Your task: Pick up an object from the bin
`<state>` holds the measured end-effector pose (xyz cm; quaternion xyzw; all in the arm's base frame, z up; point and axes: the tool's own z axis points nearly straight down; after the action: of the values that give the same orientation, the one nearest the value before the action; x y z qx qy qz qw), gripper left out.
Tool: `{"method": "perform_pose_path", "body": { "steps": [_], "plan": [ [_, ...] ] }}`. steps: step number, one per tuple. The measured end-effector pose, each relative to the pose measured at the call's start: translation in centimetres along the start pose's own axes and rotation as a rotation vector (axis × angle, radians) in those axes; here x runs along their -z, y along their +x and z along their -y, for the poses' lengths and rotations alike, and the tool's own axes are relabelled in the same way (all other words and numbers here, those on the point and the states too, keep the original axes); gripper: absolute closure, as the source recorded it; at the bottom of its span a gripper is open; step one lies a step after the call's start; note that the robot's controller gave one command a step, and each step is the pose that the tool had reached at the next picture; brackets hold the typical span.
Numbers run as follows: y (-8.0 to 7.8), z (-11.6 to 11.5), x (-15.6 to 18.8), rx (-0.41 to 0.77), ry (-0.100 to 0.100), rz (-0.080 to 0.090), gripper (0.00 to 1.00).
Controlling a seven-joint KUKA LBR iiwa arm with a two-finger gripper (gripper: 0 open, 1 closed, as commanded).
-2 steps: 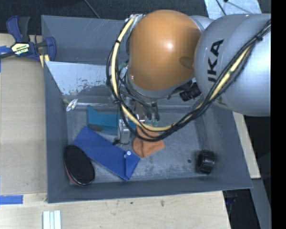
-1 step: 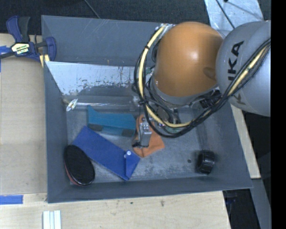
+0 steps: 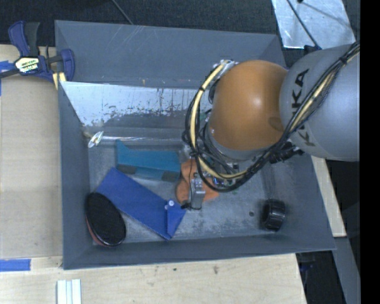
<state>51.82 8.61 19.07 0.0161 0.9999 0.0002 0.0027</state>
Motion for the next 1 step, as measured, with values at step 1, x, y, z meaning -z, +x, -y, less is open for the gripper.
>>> {"method": "perform_pose_path", "body": {
  "steps": [1],
  "plan": [
    [-2.77, 2.77, -1.28, 0.022, 0.000, -0.004, 0.00]
  ]
}}
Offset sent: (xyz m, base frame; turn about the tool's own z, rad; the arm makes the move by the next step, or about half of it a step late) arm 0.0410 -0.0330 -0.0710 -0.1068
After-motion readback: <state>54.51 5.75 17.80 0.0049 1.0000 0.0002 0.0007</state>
